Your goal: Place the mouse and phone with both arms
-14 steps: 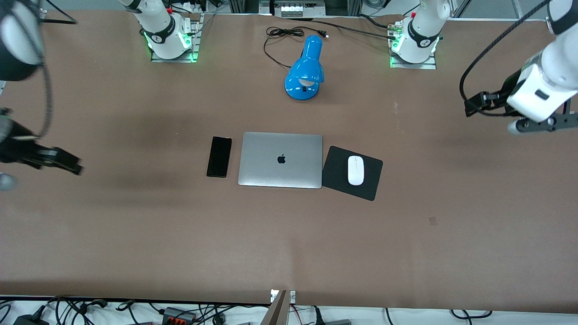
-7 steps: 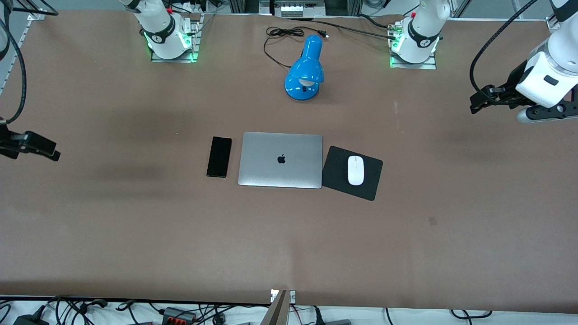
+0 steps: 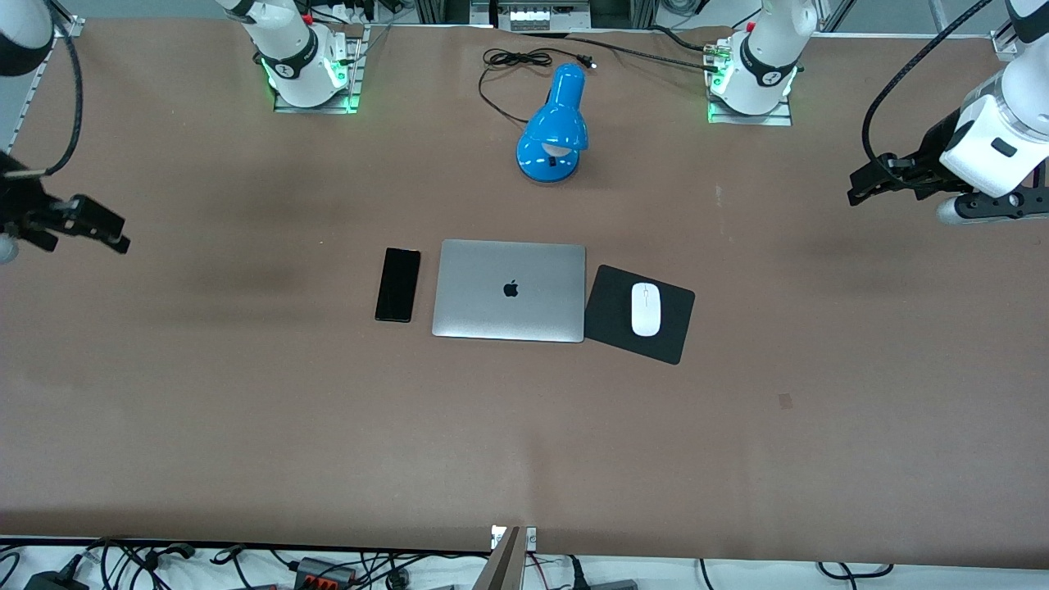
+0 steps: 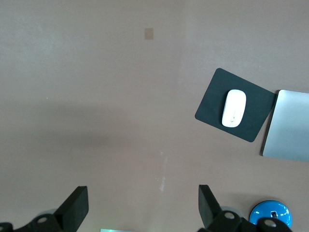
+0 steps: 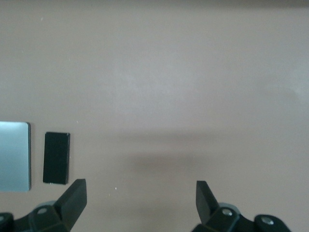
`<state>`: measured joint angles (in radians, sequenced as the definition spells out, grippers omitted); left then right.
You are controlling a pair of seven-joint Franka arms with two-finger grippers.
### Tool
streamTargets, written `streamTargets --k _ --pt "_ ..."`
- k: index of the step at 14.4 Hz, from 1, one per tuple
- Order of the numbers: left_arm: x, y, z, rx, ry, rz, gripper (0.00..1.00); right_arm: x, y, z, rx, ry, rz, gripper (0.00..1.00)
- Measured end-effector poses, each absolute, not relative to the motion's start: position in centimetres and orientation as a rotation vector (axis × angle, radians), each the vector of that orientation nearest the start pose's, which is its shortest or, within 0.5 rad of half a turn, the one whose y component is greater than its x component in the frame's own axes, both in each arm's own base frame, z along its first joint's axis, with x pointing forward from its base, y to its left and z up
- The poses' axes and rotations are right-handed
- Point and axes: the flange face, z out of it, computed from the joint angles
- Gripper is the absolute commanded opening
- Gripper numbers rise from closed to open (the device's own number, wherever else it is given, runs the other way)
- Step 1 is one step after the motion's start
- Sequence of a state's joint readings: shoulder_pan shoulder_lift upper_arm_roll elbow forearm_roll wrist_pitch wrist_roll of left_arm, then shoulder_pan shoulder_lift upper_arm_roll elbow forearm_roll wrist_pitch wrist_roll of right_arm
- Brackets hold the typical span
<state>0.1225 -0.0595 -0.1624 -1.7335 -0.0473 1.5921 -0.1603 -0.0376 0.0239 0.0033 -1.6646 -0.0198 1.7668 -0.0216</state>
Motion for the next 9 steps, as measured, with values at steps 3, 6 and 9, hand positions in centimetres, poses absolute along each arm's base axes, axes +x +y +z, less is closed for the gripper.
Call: streamTargets --k 3,6,9 --pt "53.3 -2.8 58.1 -3.162 -0.191 0.138 1.0 56.1 -2.1 58.8 -3.163 -0.015 -0.122 1.0" --pt "53.2 -2.7 58.0 -3.168 -0.118 0.14 1.0 55.8 -2.1 59.1 -3.164 -0.032 -0.108 1.0" --pt "53.3 -2.5 58.0 -3.17 -0.096 0.142 1.0 55.5 -2.2 59.3 -3.164 -0.033 -0.095 1.0"
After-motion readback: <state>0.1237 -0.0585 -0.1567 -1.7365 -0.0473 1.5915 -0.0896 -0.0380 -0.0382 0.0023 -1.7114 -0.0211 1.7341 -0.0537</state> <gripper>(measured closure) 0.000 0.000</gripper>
